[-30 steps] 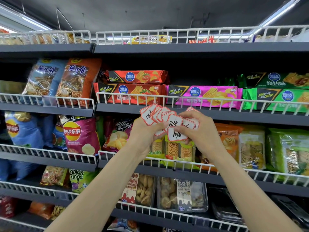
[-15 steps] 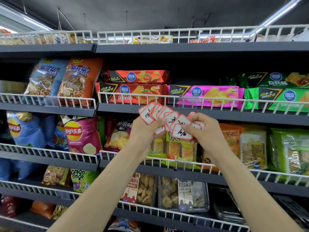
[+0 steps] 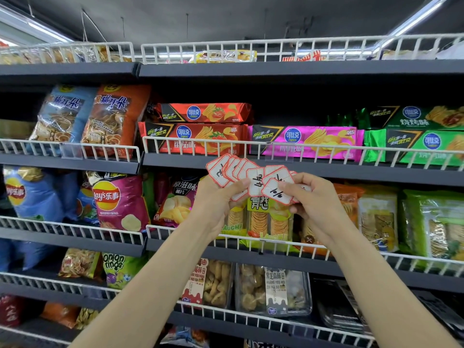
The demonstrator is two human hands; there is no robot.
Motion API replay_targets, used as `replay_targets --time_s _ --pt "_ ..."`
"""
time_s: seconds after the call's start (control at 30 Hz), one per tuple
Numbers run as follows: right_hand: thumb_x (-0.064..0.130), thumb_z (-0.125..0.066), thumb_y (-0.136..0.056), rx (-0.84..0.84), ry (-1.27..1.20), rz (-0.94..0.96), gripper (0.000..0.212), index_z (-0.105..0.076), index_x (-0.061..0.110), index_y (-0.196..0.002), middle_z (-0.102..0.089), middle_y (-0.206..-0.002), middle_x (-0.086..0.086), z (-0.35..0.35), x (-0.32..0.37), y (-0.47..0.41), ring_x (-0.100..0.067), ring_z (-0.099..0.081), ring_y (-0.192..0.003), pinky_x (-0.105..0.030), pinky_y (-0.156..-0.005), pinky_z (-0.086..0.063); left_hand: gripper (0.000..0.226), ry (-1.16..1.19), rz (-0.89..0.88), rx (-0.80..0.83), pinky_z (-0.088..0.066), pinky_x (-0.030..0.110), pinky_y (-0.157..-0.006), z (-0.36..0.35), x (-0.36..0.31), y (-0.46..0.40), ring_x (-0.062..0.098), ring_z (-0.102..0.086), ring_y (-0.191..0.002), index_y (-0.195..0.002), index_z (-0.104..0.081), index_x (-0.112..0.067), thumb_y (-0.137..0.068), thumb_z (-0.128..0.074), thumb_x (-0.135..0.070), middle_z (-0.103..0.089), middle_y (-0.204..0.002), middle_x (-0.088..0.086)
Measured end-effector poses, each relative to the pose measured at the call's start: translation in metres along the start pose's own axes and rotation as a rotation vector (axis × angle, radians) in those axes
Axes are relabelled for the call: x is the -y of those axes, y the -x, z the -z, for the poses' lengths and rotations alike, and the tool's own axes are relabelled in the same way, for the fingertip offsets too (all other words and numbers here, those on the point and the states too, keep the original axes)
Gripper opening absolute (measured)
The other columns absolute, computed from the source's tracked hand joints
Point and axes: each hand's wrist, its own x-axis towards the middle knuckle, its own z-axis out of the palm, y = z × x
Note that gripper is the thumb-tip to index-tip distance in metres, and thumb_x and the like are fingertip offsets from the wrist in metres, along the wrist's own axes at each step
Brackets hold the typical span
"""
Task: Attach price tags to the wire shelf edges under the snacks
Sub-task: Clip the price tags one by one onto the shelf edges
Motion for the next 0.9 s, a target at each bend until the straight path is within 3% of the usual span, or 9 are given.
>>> replay_targets --time_s 0.47,0.6,0.73,0.9 --pt "0.008 -0.066 -0.084 0.047 -0.015 0.055 0.013 -0.053 0.006 -0.082 -0.066 -0.067 -0.005 0.007 -0.002 -0.002 -0.010 -0.052 -0.049 -0.016 -0.040 -0.040 0.022 -0.050 -0.034 -0.053 -0.058 0.023 -0.069 -0.003 0.006 -0.006 0.017 -0.069 -0.080 -0.093 -0.063 -0.010 -0.080 -0.065 0.007 -0.071 -0.088 0.004" --pt "0.012 -0.069 -0.082 0.060 0.084 0.070 0.014 -0.056 0.007 -0.084 -0.069 -0.074 -0.007 0.006 -0.004 -0.004 -0.009 -0.054 -0.048 -0.017 -0.041 -0.041 0.023 -0.045 -0.019 -0.003 -0.058 0.023 -0.069 -0.005 0.007 -0.005 0.015 -0.070 -0.080 -0.094 -0.064 -0.011 -0.079 -0.066 0.006 -0.072 -0.086 0.002" --pt "0.010 -0.067 -0.084 0.065 0.135 0.075 0.012 -0.055 0.012 -0.085 -0.068 -0.074 -0.010 0.001 -0.003 -0.005 -0.009 -0.046 -0.039 -0.018 -0.037 -0.038 0.018 -0.091 0.007 0.036 -0.057 0.021 -0.067 -0.011 0.008 -0.004 0.012 -0.070 -0.083 -0.096 -0.064 -0.013 -0.084 -0.064 0.000 -0.073 -0.090 -0.001" --pt "0.009 -0.068 -0.084 0.018 0.161 0.068 0.024 -0.048 0.011 -0.097 -0.067 -0.085 -0.011 0.002 -0.006 -0.007 -0.011 -0.046 -0.042 -0.019 -0.037 -0.037 0.022 0.047 0.143 0.061 -0.057 0.033 -0.082 -0.007 0.004 -0.002 0.021 -0.066 -0.103 -0.110 -0.060 -0.009 -0.098 -0.044 -0.020 -0.069 -0.110 0.010"
